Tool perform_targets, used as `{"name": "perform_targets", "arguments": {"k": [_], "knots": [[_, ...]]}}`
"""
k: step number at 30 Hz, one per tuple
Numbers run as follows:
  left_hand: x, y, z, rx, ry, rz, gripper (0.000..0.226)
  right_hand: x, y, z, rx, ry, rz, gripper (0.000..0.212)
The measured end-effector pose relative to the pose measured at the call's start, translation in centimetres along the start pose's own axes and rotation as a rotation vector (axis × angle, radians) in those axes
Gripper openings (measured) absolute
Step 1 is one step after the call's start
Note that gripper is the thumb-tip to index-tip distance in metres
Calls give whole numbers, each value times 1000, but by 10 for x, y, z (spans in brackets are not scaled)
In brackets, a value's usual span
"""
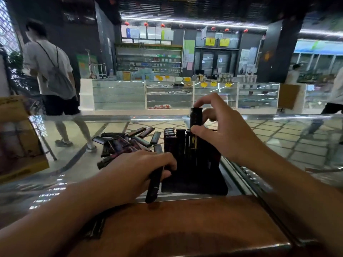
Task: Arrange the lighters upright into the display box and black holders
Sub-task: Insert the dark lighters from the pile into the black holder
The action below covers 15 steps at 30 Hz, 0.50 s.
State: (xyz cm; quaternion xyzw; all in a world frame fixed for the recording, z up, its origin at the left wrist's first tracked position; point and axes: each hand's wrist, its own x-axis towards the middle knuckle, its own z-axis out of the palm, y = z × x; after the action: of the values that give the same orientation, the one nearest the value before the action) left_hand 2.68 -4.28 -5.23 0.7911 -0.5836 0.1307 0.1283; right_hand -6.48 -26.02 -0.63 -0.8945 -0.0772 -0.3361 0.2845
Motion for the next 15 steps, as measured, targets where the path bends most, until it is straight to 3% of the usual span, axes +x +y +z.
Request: {"name": "perform_targets", "arguments": {"k": [8,15], "knots": [[1,-3,1,18,-49,-34,20,-2,20,24,-413,31,-129,35],[2,-1,0,36,-89,-74,28,-2,25,24,-569,80,-210,35]]}}
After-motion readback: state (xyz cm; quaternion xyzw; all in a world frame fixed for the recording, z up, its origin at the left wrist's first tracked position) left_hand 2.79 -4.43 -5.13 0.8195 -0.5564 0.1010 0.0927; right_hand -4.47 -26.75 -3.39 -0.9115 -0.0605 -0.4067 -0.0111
